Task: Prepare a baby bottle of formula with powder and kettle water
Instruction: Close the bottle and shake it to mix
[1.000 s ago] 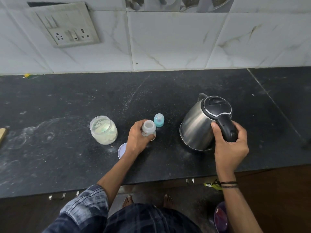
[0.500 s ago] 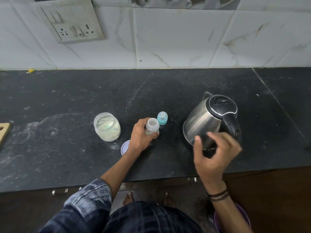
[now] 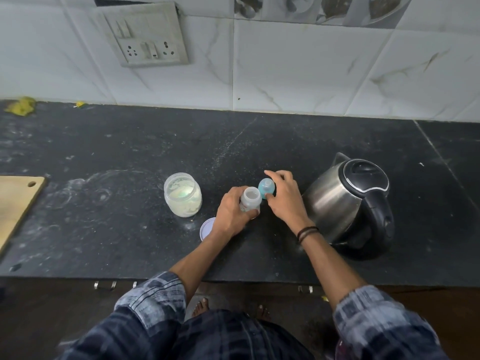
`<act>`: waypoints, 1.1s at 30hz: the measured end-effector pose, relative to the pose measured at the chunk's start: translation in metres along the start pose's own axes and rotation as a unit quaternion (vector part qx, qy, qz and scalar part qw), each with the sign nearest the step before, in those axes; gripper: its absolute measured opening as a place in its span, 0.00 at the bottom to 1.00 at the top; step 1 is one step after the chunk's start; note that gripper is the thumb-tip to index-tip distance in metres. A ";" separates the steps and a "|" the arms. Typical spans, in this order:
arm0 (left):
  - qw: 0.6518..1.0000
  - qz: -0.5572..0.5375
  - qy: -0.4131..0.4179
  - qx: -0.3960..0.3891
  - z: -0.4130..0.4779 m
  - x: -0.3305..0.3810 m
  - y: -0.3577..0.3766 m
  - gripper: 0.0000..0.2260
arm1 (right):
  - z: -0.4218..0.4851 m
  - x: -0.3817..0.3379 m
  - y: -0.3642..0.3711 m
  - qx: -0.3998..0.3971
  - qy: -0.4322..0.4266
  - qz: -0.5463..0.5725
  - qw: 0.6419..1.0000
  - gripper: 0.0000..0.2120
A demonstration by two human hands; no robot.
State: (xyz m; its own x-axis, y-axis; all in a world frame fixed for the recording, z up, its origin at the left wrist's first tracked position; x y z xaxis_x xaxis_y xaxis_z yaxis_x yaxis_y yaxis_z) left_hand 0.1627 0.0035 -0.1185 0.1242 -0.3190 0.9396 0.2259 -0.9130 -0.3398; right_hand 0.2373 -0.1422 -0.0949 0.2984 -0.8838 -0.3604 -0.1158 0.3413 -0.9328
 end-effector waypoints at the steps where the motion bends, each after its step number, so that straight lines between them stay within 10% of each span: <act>1: 1.000 -0.001 0.001 0.000 -0.001 0.001 0.000 0.25 | 0.006 -0.002 0.003 -0.014 -0.003 -0.012 1.000 0.31; 33: 0.998 -0.044 -0.028 -0.026 0.006 -0.015 0.003 0.27 | -0.025 -0.012 -0.054 -0.013 0.008 0.230 0.973 0.22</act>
State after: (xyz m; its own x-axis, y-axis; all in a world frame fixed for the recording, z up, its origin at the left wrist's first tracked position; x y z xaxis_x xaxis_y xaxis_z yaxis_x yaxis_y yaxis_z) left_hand 0.1678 0.0068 -0.1338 0.1612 -0.2241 0.9611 0.1881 -0.9490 -0.2529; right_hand 0.2167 -0.1584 -0.0399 0.1945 -0.6439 -0.7399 -0.2575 0.6944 -0.6720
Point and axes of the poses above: each hand's wrist, its own z-axis towards the middle knuckle, its own y-axis out of the palm, x = y × z, the point moved 8 cm from there along z, towards the middle knuckle, and after that the axes turned 11 degrees about -z, right-handed, at the moved point
